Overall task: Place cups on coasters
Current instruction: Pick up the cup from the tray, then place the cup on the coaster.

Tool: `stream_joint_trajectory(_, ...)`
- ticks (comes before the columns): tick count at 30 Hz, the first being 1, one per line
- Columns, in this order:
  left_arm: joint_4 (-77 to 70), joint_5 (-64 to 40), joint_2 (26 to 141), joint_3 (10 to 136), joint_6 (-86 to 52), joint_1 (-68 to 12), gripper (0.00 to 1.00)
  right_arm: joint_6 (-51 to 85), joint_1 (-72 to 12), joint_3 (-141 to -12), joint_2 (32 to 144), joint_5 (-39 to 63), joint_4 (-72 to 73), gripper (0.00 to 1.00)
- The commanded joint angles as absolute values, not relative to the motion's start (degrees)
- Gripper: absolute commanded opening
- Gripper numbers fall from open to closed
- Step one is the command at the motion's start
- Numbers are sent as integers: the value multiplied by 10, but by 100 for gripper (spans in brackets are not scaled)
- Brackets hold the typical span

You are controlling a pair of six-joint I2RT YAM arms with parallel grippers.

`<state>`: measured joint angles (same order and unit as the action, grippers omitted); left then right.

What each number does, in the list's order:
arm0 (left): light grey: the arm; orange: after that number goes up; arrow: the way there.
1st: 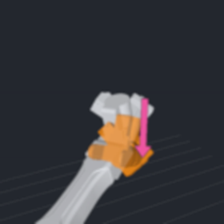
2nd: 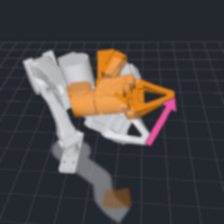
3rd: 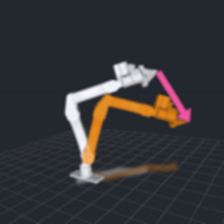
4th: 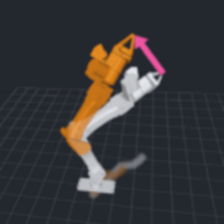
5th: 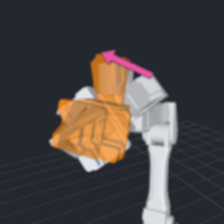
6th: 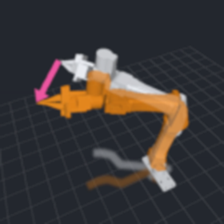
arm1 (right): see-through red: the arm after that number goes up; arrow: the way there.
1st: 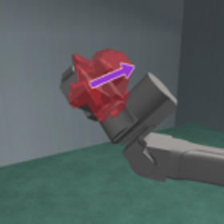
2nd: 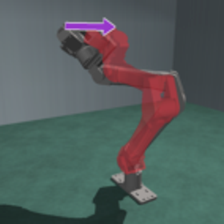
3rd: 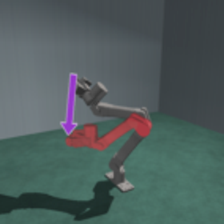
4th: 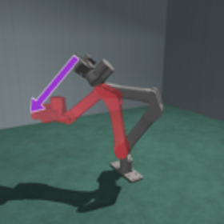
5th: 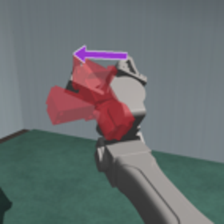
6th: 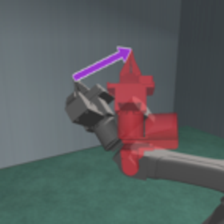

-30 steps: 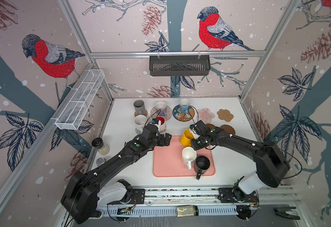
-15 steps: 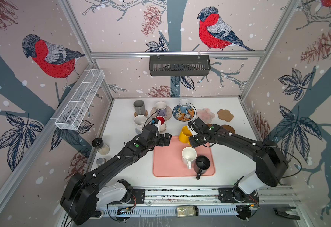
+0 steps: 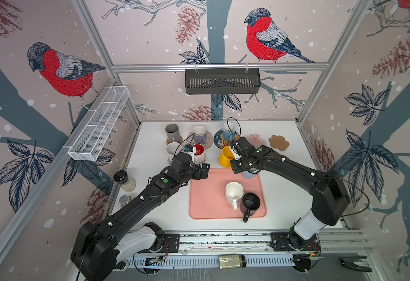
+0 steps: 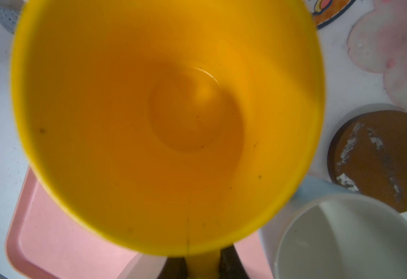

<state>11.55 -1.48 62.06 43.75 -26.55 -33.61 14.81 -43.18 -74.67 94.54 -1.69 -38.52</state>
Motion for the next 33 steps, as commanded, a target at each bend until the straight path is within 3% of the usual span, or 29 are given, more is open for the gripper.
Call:
stream_joint_trajectory(1, 130, -34, 620, 450, -254, -325, 96, 151, -428, -784, 958, -49, -385, 3)
stream_joint_trajectory(13, 166, -43, 655, 524, -233, -314, 96, 158, -390, -905, 998, -55, -424, 3)
stream_joint_trajectory(33, 202, -65, 780, 664, -190, -270, 96, 153, -189, -968, 1054, -83, -420, 2)
